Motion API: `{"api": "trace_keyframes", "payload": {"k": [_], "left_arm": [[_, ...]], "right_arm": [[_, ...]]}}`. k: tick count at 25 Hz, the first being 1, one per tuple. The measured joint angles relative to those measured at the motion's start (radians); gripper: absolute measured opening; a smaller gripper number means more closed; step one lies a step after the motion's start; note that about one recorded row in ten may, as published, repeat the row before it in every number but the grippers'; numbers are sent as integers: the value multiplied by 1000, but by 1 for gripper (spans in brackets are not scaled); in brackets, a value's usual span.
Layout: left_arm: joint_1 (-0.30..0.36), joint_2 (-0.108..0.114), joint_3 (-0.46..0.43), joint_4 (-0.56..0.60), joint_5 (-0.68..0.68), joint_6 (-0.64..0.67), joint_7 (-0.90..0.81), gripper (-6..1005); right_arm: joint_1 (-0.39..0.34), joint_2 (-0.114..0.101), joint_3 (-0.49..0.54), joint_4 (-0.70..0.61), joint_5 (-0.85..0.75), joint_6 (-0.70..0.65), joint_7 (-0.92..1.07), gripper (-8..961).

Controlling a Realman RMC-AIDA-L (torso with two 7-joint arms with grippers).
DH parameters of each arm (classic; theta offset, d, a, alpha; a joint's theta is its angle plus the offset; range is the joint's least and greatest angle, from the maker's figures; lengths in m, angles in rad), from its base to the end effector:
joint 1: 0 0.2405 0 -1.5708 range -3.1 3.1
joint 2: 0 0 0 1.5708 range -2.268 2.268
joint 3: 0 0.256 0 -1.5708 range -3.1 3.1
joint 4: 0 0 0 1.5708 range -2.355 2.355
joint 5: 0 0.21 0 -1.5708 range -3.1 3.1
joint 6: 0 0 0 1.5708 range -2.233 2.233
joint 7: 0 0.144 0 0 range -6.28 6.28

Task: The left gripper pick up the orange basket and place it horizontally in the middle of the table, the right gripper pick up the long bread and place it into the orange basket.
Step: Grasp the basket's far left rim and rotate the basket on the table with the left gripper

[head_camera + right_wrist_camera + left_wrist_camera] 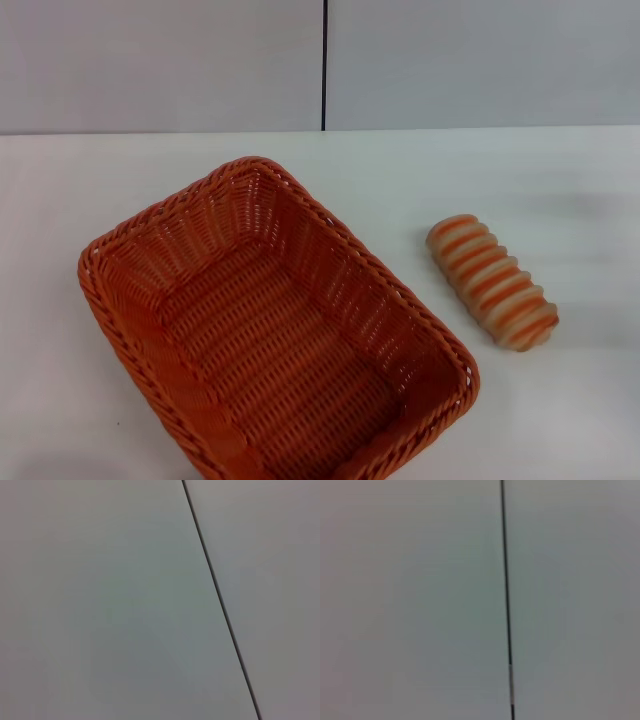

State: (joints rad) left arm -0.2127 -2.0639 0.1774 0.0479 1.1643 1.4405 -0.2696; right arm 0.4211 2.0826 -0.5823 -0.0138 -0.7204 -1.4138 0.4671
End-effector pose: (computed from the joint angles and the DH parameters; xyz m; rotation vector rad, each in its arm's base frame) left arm -0.4050 0.2317 0.0505 -1.3486 -0.5277 -0.6169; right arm 0.3488 0.3084 0.0372 -1.3505 0.6130 0.9598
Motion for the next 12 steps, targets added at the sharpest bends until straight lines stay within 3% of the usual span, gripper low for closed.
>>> {"api": "trace_keyframes", "payload": {"k": [12], "left_arm": [[-4, -5, -5, -49, 8, 39, 13, 833]], "right_arm": [[16, -3, 11, -4, 6, 9, 5, 654]]}}
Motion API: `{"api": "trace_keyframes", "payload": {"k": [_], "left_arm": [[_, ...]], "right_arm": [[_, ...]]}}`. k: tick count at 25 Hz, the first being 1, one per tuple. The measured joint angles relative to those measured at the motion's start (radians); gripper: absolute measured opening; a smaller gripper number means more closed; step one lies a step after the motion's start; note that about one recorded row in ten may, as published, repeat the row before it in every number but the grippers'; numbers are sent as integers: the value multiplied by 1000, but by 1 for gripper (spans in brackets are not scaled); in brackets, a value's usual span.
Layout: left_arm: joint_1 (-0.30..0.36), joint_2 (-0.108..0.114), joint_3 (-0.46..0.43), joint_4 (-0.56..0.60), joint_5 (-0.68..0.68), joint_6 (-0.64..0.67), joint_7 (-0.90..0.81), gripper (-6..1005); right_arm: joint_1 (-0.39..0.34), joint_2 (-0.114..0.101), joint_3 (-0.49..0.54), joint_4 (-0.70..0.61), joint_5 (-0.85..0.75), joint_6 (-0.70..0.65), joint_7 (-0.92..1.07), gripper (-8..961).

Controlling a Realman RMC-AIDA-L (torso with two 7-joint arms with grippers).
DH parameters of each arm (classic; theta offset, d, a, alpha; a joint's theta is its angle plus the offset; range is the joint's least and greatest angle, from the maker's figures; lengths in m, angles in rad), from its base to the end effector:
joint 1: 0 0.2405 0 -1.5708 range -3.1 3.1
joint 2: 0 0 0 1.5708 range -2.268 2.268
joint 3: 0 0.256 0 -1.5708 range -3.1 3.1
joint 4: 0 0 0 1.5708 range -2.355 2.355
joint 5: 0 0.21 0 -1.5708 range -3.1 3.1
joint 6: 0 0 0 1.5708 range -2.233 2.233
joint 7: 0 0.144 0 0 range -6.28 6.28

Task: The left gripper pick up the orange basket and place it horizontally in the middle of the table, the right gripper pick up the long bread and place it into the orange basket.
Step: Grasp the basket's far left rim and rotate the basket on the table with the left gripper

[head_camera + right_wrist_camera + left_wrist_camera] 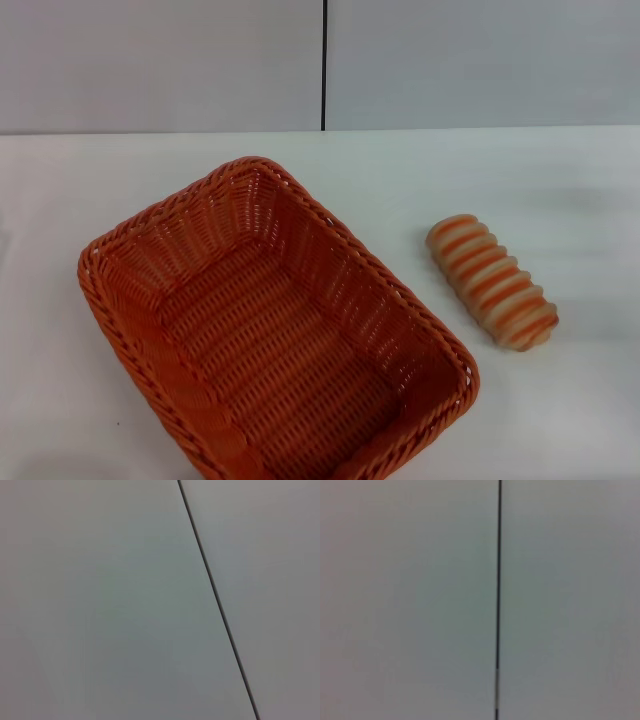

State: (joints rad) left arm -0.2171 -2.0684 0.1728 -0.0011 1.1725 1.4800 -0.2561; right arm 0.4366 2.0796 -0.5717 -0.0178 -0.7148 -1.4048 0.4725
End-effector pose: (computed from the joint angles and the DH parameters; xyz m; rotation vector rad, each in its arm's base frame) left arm -0.3959 0.2304 0.0398 -1.3501 -0.5331 -0.6644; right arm 0.3466 0.3146 0.0407 -1.3395 0.6100 0.9688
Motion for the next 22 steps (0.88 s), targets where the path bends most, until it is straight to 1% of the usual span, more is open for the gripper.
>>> {"api": "trace_keyframes", "payload": {"k": [4, 6, 8, 9, 11, 12, 13, 15, 16, 17, 18, 19, 20, 22], "left_arm": [[-7, -1, 8, -6, 10, 13, -4, 833], [-13, 2, 16, -6, 31, 32, -8, 833], [-19, 6, 26, 33, 45, 35, -43, 833], [-19, 6, 26, 33, 45, 35, -43, 833], [-25, 8, 81, 163, 73, 8, -189, 833], [-26, 8, 95, 191, 79, -1, -218, 834], [-27, 8, 126, 245, 91, -24, -281, 834], [-27, 8, 126, 245, 91, -24, -281, 834], [-28, 8, 202, 380, 121, -66, -412, 834], [-23, 8, 252, 476, 153, -92, -517, 834], [-14, 9, 310, 612, 206, -119, -664, 834], [-14, 9, 310, 612, 206, -119, -664, 834], [-7, 9, 348, 744, 267, -134, -808, 834], [0, 11, 384, 889, 349, -130, -957, 833]], "right_arm": [[-14, 1, -2, 2, -3, -35, 16, 654], [-20, 2, 0, 6, -4, -50, 34, 654], [-28, 2, -3, 14, -5, -73, 70, 654], [-32, 2, -5, 17, -6, -81, 85, 654], [-43, 2, -6, 28, -8, -100, 102, 654], [-48, 2, -6, 35, -8, -111, 102, 654], [-52, 2, -5, 40, -8, -119, 102, 654], [-65, 3, -2, 49, -8, -140, 103, 654], [-71, 3, -1, 54, -8, -150, 103, 654], [-76, 3, 2, 61, -6, -163, 103, 654], [-81, 3, 4, 67, -4, -174, 103, 654], [-84, 2, 6, 70, -2, -183, 103, 654], [-87, 2, 8, 70, -1, -187, 104, 654], [-90, 1, 10, 70, -1, -191, 111, 654]]}}
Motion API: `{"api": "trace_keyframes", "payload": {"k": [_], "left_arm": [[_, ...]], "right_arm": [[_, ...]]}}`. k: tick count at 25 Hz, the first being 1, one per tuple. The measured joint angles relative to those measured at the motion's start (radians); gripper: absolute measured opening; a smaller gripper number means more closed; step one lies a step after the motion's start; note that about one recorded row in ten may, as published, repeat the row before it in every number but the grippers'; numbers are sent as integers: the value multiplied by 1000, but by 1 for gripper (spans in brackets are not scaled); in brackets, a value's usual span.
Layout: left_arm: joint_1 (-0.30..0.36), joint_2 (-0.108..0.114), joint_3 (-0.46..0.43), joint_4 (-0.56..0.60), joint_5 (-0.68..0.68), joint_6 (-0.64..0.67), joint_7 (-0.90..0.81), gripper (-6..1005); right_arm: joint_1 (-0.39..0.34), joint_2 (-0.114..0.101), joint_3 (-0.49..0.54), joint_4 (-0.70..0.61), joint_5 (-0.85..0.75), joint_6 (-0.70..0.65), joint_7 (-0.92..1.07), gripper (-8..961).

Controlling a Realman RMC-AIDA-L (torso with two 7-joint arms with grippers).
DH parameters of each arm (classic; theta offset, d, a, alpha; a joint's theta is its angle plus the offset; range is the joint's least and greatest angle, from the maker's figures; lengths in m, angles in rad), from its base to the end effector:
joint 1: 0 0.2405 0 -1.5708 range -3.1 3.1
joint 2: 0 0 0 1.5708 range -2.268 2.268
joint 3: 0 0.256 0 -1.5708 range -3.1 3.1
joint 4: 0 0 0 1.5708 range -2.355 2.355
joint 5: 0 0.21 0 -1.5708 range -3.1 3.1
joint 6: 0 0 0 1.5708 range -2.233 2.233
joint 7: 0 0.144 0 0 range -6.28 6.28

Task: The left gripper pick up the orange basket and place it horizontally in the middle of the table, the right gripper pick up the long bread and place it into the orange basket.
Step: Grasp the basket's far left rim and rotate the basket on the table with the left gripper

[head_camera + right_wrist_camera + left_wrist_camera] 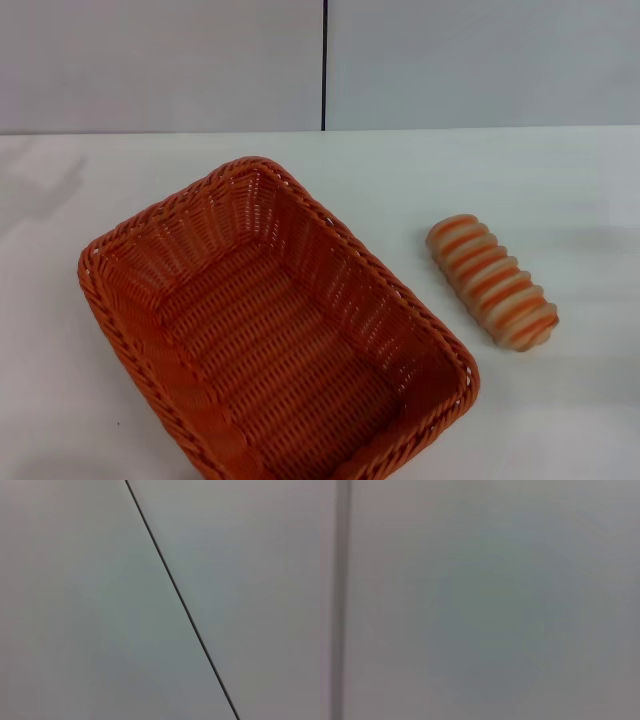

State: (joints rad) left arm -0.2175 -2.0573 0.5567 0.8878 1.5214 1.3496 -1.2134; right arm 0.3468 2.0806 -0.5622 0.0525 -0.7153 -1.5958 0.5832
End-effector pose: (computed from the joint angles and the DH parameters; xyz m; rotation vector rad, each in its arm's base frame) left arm -0.3408 0.3011 0.1304 -1.9364 -0.5036 -0.7225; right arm 0.3540 0.2682 0.0404 -1.2525 0.6538 1.1248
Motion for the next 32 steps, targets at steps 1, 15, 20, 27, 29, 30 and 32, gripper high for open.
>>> {"api": "trace_keyframes", "payload": {"k": [1, 15, 20, 27, 29, 30, 32], "left_arm": [[3, 4, 28, 90, 62, 5, -96, 832], [-187, -6, 173, 731, 813, 407, -796, 825], [-180, -8, 309, 770, 883, 390, -926, 823], [-137, -12, 530, 759, 918, 242, -1025, 819], [-128, -12, 581, 744, 920, 211, -1042, 818], [-126, -12, 600, 732, 923, 202, -1050, 818], [-128, -13, 637, 701, 932, 188, -1057, 817]], "right_arm": [[-3, -1, 1, -2, 0, -2, 12, 654], [-9, -4, 1, -7, -1, -9, 19, 654], [-11, -4, 1, -17, -3, 1, 19, 654], [-5, -5, 1, -29, 1, 13, 20, 655], [-4, -4, 1, -30, 1, 15, 20, 655], [-4, -4, 1, -29, 1, 15, 20, 655], [-3, -2, 1, -29, 0, 15, 20, 655]]}}
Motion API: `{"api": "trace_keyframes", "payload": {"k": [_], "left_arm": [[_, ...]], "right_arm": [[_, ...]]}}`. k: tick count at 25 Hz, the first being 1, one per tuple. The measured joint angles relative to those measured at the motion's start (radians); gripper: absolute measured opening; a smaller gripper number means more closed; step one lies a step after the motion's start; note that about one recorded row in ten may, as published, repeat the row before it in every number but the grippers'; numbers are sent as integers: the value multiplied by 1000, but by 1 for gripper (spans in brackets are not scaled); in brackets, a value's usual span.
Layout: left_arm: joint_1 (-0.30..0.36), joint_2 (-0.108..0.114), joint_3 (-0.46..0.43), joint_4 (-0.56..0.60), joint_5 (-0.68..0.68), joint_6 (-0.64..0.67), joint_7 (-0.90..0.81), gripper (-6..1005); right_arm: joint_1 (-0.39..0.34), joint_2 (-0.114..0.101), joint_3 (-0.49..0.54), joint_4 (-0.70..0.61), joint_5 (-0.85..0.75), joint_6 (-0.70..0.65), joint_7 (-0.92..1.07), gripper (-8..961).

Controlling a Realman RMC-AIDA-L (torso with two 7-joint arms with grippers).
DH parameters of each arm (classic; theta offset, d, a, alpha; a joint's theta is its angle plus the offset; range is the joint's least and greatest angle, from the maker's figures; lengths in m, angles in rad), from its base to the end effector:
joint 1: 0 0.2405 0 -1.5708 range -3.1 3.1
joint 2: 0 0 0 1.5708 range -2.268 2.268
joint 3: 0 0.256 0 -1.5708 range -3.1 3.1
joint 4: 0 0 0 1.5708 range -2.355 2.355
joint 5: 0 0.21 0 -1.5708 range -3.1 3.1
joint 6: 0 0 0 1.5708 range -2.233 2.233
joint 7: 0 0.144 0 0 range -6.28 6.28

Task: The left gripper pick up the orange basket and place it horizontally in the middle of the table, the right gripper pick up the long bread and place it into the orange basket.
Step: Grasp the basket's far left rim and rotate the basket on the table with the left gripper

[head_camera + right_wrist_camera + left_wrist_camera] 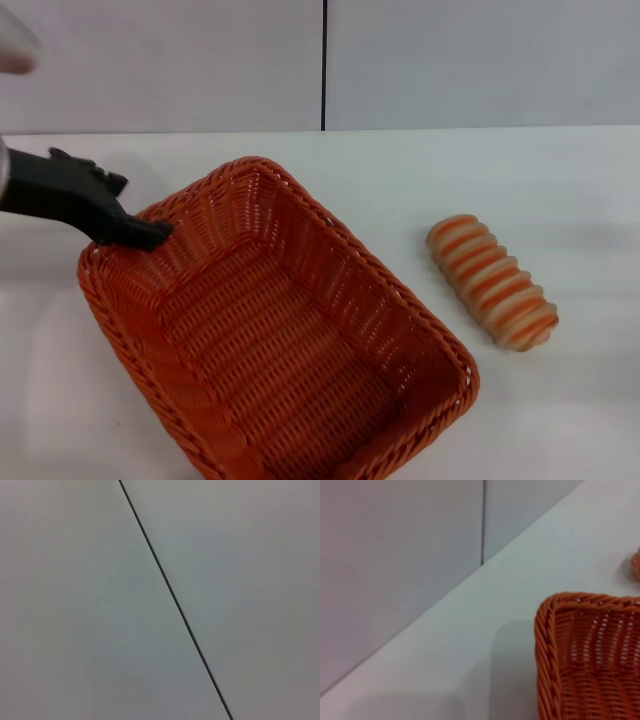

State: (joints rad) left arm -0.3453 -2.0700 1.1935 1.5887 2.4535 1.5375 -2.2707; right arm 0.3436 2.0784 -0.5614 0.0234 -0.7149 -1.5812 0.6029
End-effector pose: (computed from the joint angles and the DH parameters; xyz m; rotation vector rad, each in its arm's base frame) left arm -0.2182 0.3284 0.0621 -2.5378 -0.7595 0.2254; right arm 0.3559 0.2709 0.0464 -1.2500 0.6474 1.1267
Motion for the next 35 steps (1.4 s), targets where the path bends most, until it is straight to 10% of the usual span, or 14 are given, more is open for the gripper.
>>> {"api": "trace_keyframes", "payload": {"k": [24, 35], "left_arm": [[-21, -1, 104, -143, 4, -156, 5, 804], [-10, -1, 168, -128, 29, -185, 2, 471]], "right_arm": [[-6, 4, -3, 16, -9, 28, 0, 655], [-9, 3, -1, 18, -3, 32, 0, 655]]}}
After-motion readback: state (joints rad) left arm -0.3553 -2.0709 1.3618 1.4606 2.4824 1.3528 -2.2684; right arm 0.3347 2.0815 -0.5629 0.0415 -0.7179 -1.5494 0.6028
